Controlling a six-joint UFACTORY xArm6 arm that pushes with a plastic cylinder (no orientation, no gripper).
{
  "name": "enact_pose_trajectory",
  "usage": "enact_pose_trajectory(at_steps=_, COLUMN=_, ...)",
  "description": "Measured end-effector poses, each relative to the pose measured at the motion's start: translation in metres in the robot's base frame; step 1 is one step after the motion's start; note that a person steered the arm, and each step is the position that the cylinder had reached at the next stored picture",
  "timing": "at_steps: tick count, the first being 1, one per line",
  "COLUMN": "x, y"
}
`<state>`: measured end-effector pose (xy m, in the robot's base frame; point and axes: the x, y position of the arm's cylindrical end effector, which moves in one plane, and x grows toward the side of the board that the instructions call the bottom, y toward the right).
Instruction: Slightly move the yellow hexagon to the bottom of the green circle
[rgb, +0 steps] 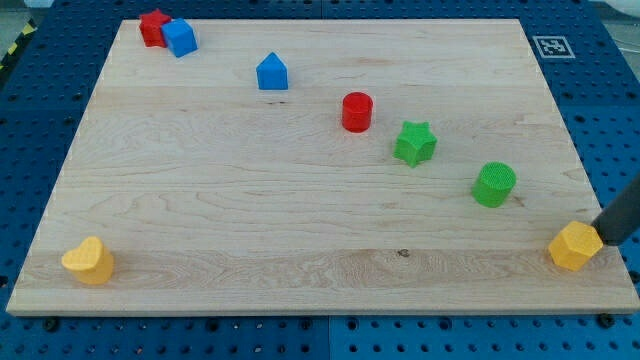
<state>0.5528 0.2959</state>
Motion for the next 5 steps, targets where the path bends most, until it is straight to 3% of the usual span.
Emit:
enact_pose_trajectory(at_steps=2, x=0.040, y=-0.001)
enact_pose_trajectory(at_steps=5, x=0.038, y=-0.029)
